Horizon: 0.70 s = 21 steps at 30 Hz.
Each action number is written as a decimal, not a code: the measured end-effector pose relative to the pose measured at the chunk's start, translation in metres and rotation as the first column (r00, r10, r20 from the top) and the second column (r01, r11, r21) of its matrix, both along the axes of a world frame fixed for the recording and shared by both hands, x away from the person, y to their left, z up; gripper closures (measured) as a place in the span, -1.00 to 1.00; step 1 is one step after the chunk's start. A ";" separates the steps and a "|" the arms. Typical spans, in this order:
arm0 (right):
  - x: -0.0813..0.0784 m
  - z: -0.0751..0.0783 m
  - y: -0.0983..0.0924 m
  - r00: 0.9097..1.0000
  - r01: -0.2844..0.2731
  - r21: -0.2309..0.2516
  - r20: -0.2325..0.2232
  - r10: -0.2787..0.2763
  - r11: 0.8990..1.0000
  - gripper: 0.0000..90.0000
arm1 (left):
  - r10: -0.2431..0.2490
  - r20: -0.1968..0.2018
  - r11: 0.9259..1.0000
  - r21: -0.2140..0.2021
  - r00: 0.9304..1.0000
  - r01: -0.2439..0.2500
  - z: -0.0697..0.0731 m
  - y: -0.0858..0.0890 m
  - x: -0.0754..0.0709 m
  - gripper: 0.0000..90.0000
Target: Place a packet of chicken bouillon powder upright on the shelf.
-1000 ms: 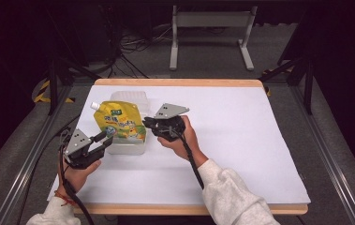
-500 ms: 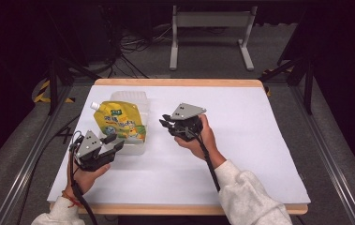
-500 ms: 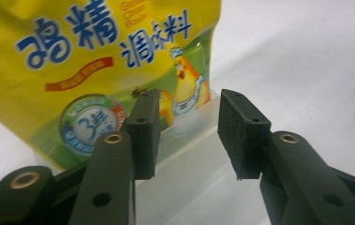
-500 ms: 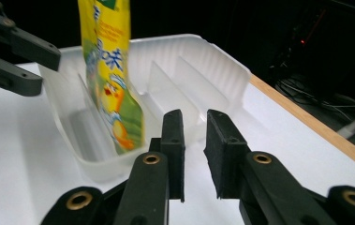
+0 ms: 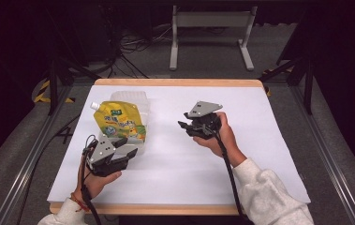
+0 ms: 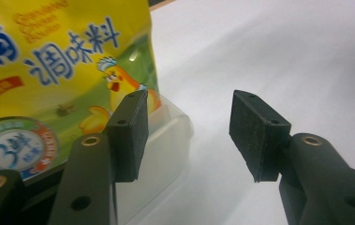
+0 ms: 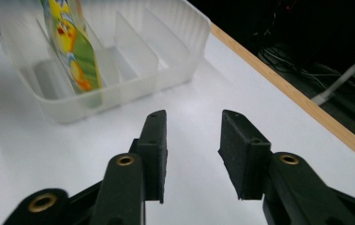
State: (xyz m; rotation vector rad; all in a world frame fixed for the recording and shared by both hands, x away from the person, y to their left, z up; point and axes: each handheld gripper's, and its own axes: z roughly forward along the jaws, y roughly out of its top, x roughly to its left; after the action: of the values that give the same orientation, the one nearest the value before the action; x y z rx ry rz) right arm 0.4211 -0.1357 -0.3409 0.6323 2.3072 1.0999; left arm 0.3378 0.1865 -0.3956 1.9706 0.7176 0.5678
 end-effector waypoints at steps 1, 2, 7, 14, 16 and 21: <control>-0.001 0.000 -0.002 1.000 -0.004 -0.012 0.003 0.004 1.000 0.35 | -0.003 0.004 1.000 0.008 1.000 0.003 -0.001 -0.001 0.000 0.04; -0.001 0.000 -0.002 1.000 -0.004 -0.012 0.003 0.004 1.000 0.35 | -0.003 0.004 1.000 0.008 1.000 0.003 -0.001 -0.001 0.000 0.02; -0.004 -0.001 -0.017 1.000 0.023 -0.066 0.013 -0.022 0.998 0.29 | -0.024 0.005 1.000 0.021 1.000 0.024 -0.003 -0.011 -0.004 -0.06; -0.005 -0.005 -0.031 0.999 0.038 -0.084 0.005 -0.038 0.996 0.12 | -0.053 0.003 0.997 0.058 0.999 0.053 -0.008 -0.025 -0.006 -0.21; -0.006 -0.008 -0.037 0.999 0.047 -0.100 0.002 -0.047 0.994 0.03 | -0.055 -0.005 0.997 0.058 0.998 0.056 -0.010 -0.027 -0.005 -0.29; -0.012 -0.017 -0.050 0.998 0.055 -0.133 -0.011 -0.057 0.990 -0.11 | -0.075 -0.015 0.995 0.068 0.997 0.076 -0.013 -0.034 -0.005 -0.41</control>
State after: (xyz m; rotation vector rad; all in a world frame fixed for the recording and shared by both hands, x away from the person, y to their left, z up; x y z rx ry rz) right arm 0.4094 -0.1853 -0.3578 0.6516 2.3375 0.9106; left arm 0.3331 0.1529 -0.4090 2.0571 0.6361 0.5410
